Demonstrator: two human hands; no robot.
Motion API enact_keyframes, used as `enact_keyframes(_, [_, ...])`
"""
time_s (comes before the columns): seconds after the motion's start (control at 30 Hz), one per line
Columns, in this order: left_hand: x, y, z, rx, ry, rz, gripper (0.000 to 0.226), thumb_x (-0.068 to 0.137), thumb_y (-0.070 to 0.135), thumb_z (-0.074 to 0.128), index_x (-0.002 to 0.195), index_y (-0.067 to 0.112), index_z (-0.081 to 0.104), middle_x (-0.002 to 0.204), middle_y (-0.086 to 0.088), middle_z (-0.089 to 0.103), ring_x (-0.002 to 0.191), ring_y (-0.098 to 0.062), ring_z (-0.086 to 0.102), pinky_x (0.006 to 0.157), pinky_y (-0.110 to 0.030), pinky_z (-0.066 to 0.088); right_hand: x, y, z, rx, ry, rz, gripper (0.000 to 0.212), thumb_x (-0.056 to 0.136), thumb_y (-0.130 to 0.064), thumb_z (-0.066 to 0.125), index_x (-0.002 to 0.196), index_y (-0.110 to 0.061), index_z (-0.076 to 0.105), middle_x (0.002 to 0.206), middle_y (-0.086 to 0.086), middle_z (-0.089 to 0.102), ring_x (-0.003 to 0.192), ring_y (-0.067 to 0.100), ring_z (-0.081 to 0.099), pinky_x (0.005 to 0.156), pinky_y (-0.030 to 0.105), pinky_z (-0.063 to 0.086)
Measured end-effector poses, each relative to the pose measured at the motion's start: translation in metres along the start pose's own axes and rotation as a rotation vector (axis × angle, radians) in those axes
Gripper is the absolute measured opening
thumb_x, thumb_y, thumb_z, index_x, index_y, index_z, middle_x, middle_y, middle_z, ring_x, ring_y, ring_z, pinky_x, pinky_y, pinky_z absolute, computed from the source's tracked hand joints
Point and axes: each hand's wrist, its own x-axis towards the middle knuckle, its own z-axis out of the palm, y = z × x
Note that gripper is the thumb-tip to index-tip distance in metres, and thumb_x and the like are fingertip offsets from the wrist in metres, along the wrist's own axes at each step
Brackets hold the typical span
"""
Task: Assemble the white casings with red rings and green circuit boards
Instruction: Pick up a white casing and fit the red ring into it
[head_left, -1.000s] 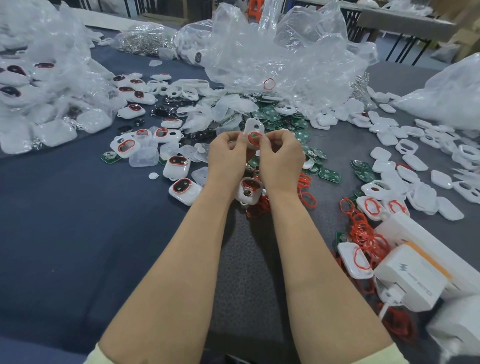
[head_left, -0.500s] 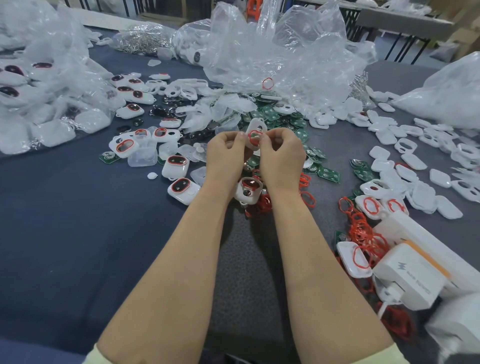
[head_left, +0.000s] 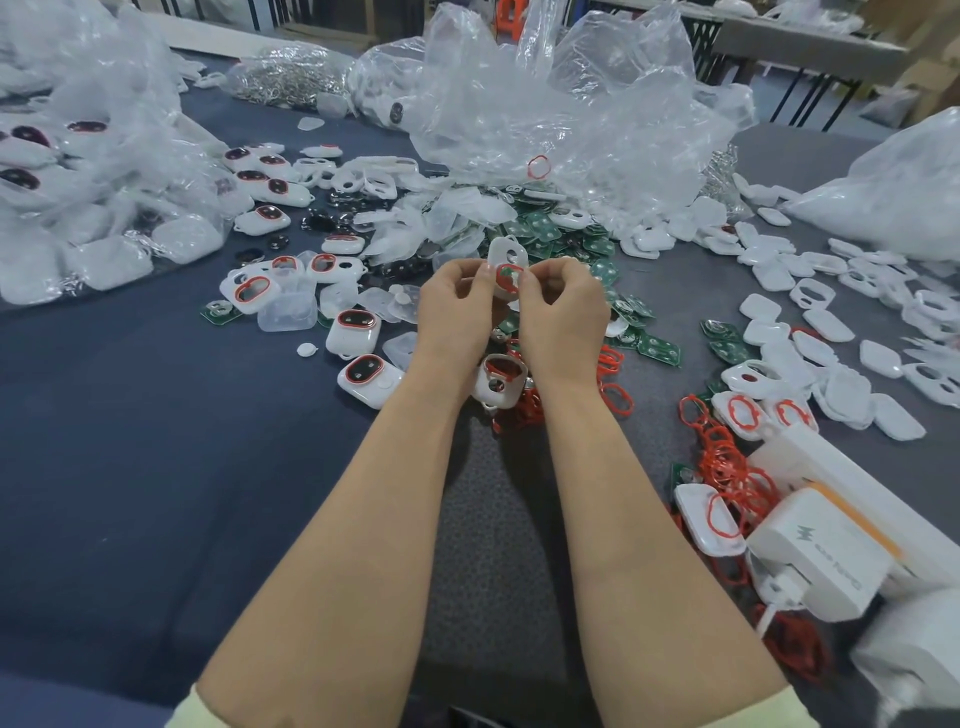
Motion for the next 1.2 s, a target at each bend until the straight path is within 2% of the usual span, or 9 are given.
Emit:
enact_keyframes(0.07, [-0.0009, 0.0008, 0.0002, -0.008, -0.015, 0.002, 0.011, 0.099, 0.009, 0.048, 0.103, 0.003, 0.057, 0.086, -0.009, 0.066, 0.079, -0.019, 0.065, 0.09, -0.041, 0.054, -0.0001, 0.0001, 0.0003, -0.007, 0.002, -0.004, 0.005, 0.089, -0.011, 0.062, 0.085, -0.007, 0.063, 0.066, -0.014, 0.051, 0.062, 0.001, 0.048, 0.062, 0.005, 0.035])
enact_keyframes(0.2, [-0.001, 0.0012, 0.0008, 0.027, -0.004, 0.021, 0.011, 0.099, 0.008, 0.048, 0.104, 0.003, 0.056, 0.089, -0.012, 0.065, 0.084, -0.023, 0.063, 0.093, -0.043, 0.053, -0.0014, 0.0003, 0.0008, -0.009, -0.004, -0.011, 0.006, 0.089, -0.01, 0.061, 0.085, -0.006, 0.063, 0.071, -0.006, 0.055, 0.07, 0.011, 0.052, 0.065, 0.013, 0.034])
enact_keyframes(0.3, [-0.0005, 0.0002, -0.0001, 0.1, 0.002, 0.056, 0.015, 0.099, 0.01, 0.048, 0.105, 0.001, 0.058, 0.092, -0.015, 0.068, 0.086, -0.023, 0.066, 0.092, -0.043, 0.053, -0.0008, 0.0008, 0.0003, -0.019, -0.002, -0.021, 0.006, 0.089, -0.009, 0.061, 0.084, -0.006, 0.063, 0.07, -0.007, 0.054, 0.066, 0.008, 0.05, 0.061, 0.008, 0.034])
enact_keyframes(0.4, [0.0007, -0.0004, -0.0009, 0.201, 0.016, 0.104, 0.015, 0.099, 0.012, 0.05, 0.102, 0.002, 0.06, 0.087, -0.009, 0.069, 0.082, -0.019, 0.067, 0.089, -0.04, 0.054, -0.001, 0.0011, 0.0004, -0.026, -0.006, -0.022, 0.005, 0.088, -0.008, 0.06, 0.084, -0.006, 0.062, 0.065, -0.013, 0.05, 0.061, -0.001, 0.047, 0.061, 0.002, 0.034])
enact_keyframes(0.57, [0.0037, -0.0002, -0.0003, 0.319, 0.041, 0.147, 0.02, 0.099, 0.014, 0.049, 0.106, 0.0, 0.061, 0.097, -0.016, 0.07, 0.091, -0.026, 0.068, 0.089, -0.042, 0.053, -0.0013, 0.0015, 0.0013, -0.037, -0.017, -0.003, 0.005, 0.088, -0.008, 0.06, 0.087, -0.005, 0.064, 0.067, -0.011, 0.051, 0.061, 0.0, 0.047, 0.06, 0.002, 0.033])
enact_keyframes(0.7, [0.0042, -0.0014, -0.0004, 0.33, 0.034, 0.159, 0.018, 0.098, 0.014, 0.05, 0.103, 0.002, 0.062, 0.095, -0.014, 0.07, 0.09, -0.025, 0.068, 0.087, -0.041, 0.054, -0.0011, 0.0014, 0.001, -0.047, -0.014, 0.01, 0.007, 0.088, -0.009, 0.06, 0.088, -0.004, 0.064, 0.069, -0.007, 0.053, 0.062, 0.002, 0.047, 0.06, 0.007, 0.033])
enact_keyframes(0.77, [0.0049, -0.0031, -0.0004, 0.316, 0.031, 0.157, 0.017, 0.099, 0.014, 0.05, 0.102, 0.002, 0.062, 0.093, -0.013, 0.07, 0.086, -0.022, 0.068, 0.084, -0.036, 0.055, -0.0017, 0.0016, 0.0012, -0.044, -0.012, 0.015, 0.007, 0.088, -0.009, 0.06, 0.088, -0.004, 0.064, 0.072, -0.004, 0.056, 0.065, 0.006, 0.049, 0.062, 0.011, 0.033])
enact_keyframes(0.9, [0.0055, -0.0055, -0.0014, 0.313, 0.04, 0.163, 0.018, 0.098, 0.015, 0.05, 0.101, 0.002, 0.063, 0.08, -0.003, 0.067, 0.068, -0.005, 0.063, 0.073, -0.023, 0.053, -0.0012, 0.0023, 0.001, -0.043, -0.012, 0.019, 0.008, 0.089, -0.011, 0.06, 0.088, -0.003, 0.065, 0.076, 0.0, 0.06, 0.072, 0.013, 0.053, 0.065, 0.015, 0.034])
enact_keyframes(1.2, [0.0049, -0.0048, -0.0014, 0.27, 0.044, 0.168, 0.012, 0.099, 0.014, 0.049, 0.095, 0.009, 0.059, 0.071, 0.009, 0.063, 0.063, 0.004, 0.06, 0.067, -0.013, 0.05, -0.0007, 0.0013, 0.0006, -0.027, -0.031, 0.014, 0.006, 0.088, -0.011, 0.061, 0.082, -0.01, 0.06, 0.067, -0.01, 0.052, 0.064, 0.003, 0.048, 0.06, 0.008, 0.034])
